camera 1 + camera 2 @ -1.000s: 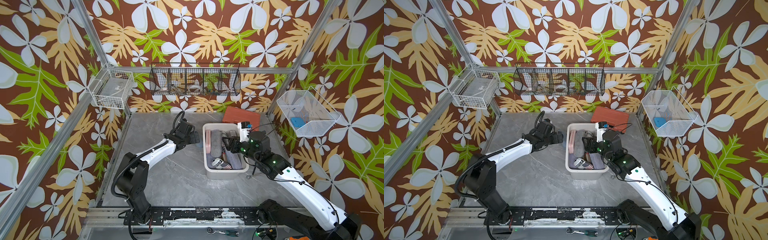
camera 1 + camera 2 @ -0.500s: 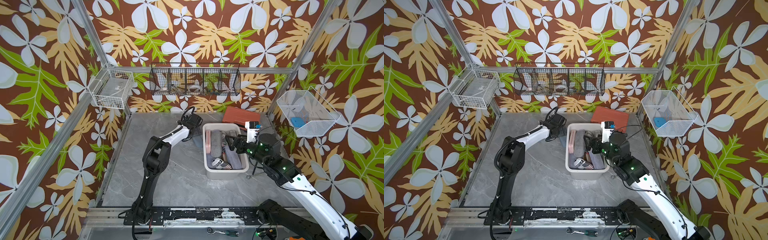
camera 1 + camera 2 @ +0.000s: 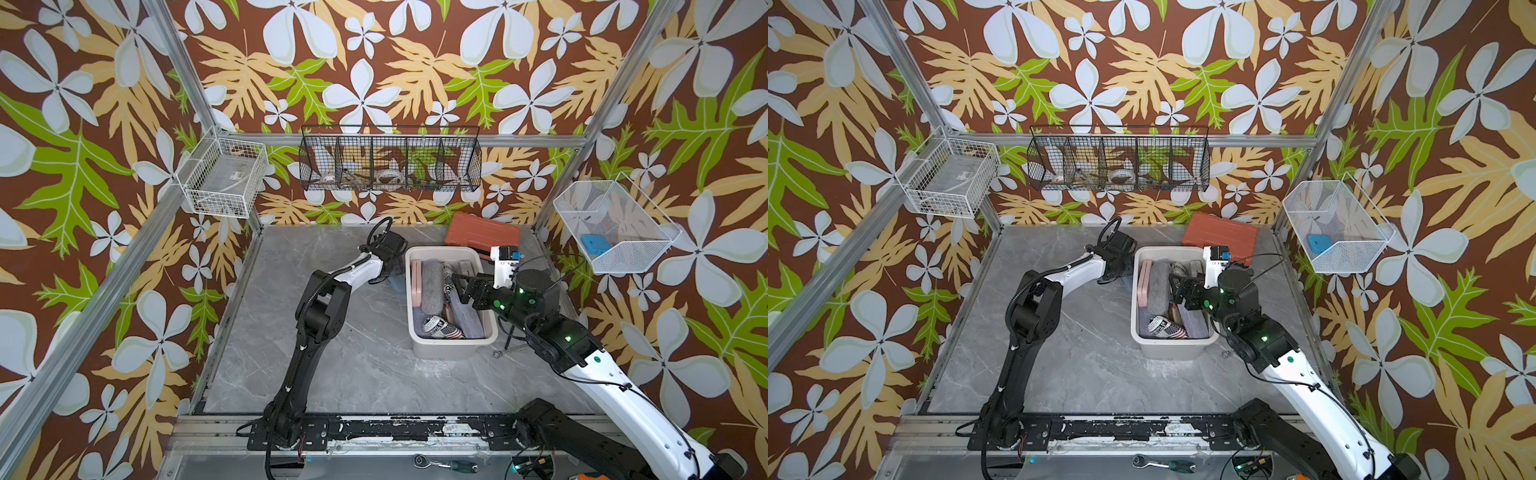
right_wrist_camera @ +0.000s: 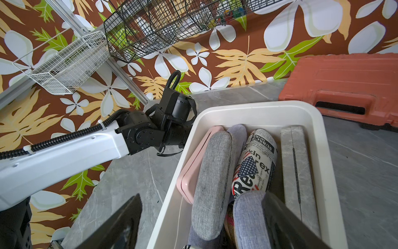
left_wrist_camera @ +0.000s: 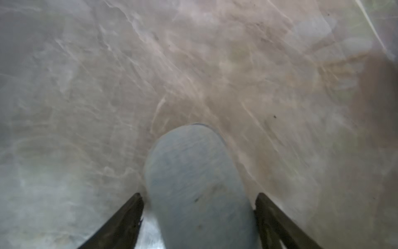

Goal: Put the glasses cases into the storage boxes
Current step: Pick up the glasses case at the center of the board.

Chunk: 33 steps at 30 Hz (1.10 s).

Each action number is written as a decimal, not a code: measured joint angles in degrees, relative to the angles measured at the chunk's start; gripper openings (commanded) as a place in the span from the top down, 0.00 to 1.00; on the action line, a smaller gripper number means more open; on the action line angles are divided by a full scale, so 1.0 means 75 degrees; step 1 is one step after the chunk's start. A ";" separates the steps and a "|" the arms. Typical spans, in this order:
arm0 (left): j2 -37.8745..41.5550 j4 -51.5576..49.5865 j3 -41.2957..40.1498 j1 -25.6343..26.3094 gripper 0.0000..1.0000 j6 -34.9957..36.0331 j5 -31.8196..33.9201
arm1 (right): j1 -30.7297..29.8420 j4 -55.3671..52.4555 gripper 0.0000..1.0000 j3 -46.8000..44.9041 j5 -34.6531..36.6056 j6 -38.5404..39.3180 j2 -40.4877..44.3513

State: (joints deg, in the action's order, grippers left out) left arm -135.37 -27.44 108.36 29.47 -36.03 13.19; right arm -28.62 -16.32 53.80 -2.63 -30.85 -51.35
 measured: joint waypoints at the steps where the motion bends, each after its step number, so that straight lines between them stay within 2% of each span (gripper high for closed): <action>1: 0.0058 0.0047 -0.0163 -0.0035 0.22 0.0017 0.0079 | 0.0000 -0.0064 0.14 0.0029 0.0047 0.0003 -0.0003; 5: 0.0688 0.0256 -0.1279 -0.0356 0.29 0.0300 0.0277 | 0.0000 -0.0283 0.14 0.0181 0.0219 0.0061 0.0020; 11: 0.1393 0.0283 -0.2270 -0.0568 0.29 0.0997 0.0207 | 0.0000 -0.0402 0.14 0.0154 0.0557 0.0160 0.0082; 18: 0.1617 0.0219 -0.2480 -0.0551 0.28 0.1600 0.0017 | -0.0003 -0.0385 0.14 0.0041 0.0533 0.0181 0.0047; 26: 0.1734 -0.0154 -0.2512 -0.0551 0.13 0.1877 0.0221 | -0.0003 -0.0338 0.13 0.0055 0.0356 0.0291 -0.0041; 33: 0.1938 -0.0603 -0.2719 -0.0554 0.22 0.1982 0.0128 | 0.0000 -0.0341 0.13 0.0175 0.0321 0.0469 -0.0399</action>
State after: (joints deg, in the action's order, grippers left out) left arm -120.84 -31.97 87.96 25.32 -21.17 14.15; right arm -28.62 -18.87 55.11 -0.23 -27.33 -54.35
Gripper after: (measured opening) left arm 0.791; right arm 0.866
